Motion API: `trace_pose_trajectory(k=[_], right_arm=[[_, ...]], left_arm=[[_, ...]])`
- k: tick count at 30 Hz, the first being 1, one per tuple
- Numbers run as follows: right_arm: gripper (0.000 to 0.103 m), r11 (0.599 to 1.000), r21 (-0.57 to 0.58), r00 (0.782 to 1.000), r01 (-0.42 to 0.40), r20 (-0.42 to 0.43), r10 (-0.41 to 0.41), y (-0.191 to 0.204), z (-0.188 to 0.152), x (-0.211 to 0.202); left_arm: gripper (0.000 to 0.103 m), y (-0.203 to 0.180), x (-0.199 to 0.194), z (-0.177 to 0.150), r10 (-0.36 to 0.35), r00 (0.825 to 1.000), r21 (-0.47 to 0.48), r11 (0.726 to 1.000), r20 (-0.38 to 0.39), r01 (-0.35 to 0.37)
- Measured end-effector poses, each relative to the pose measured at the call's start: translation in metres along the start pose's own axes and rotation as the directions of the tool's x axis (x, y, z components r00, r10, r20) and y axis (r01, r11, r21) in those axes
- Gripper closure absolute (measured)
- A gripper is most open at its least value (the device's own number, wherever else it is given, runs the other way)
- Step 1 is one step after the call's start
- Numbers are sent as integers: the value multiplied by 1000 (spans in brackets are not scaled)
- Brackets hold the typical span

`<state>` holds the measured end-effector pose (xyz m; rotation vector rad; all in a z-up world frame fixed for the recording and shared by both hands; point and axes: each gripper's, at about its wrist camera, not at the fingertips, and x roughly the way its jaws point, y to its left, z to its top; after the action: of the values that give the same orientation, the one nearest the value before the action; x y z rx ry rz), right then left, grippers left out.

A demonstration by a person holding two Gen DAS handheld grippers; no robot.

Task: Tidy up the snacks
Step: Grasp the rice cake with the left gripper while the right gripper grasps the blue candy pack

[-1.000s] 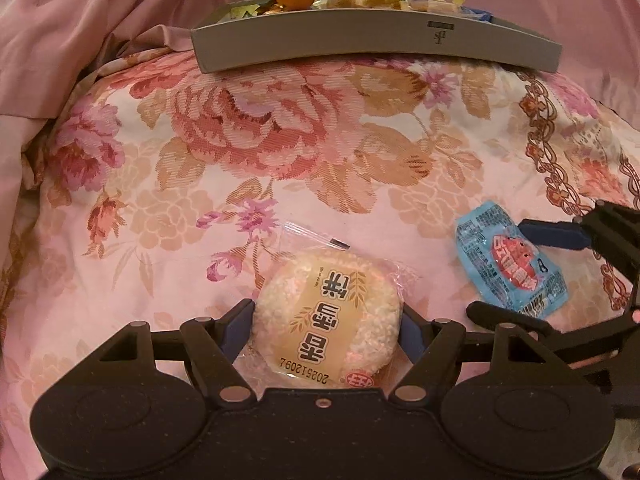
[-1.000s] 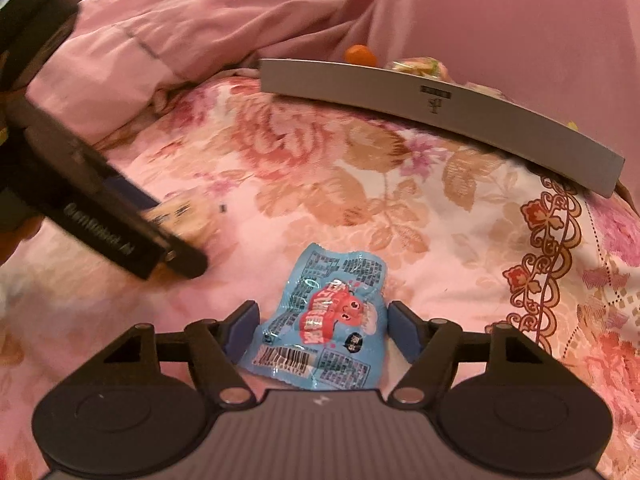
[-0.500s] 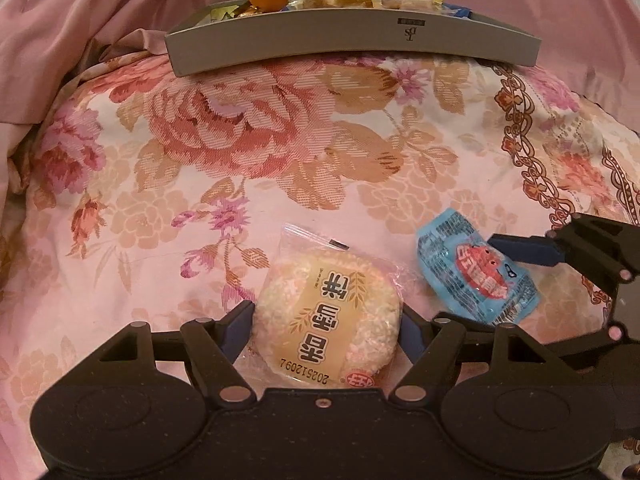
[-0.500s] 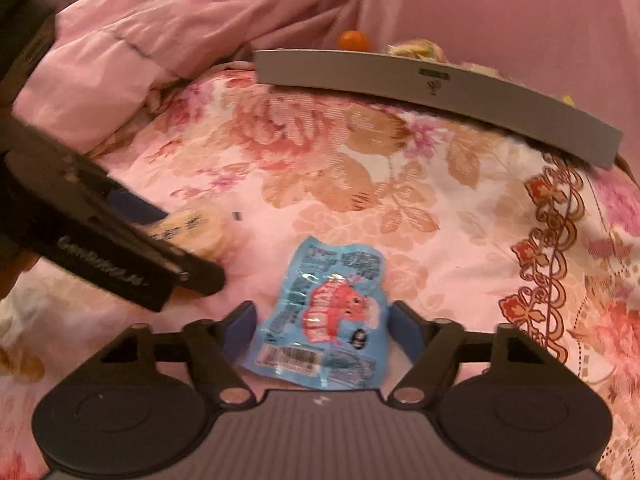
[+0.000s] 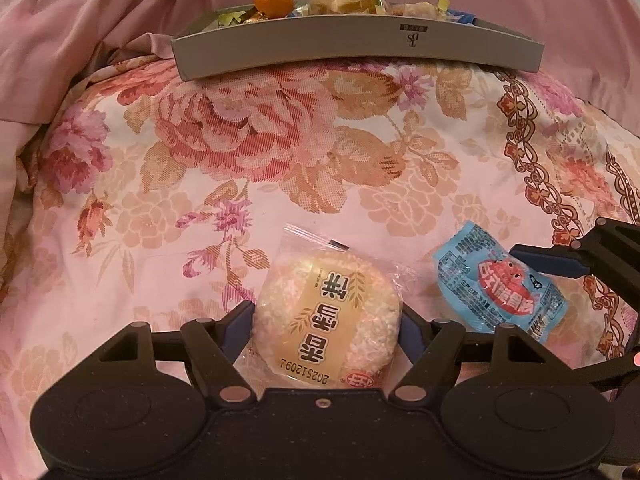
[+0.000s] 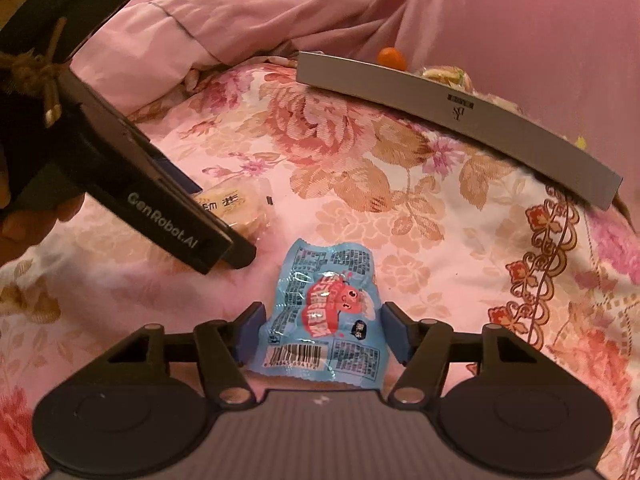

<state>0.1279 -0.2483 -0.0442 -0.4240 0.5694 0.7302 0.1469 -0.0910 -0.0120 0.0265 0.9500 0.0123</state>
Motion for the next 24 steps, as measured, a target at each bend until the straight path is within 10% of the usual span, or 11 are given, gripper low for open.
trace_pose_trajectory(k=[24], right_arm=[[36, 970, -179, 986, 166, 47, -160, 1, -6, -14]], left_arm=[[28, -11, -5, 11, -20, 995, 1, 1000, 93, 20]])
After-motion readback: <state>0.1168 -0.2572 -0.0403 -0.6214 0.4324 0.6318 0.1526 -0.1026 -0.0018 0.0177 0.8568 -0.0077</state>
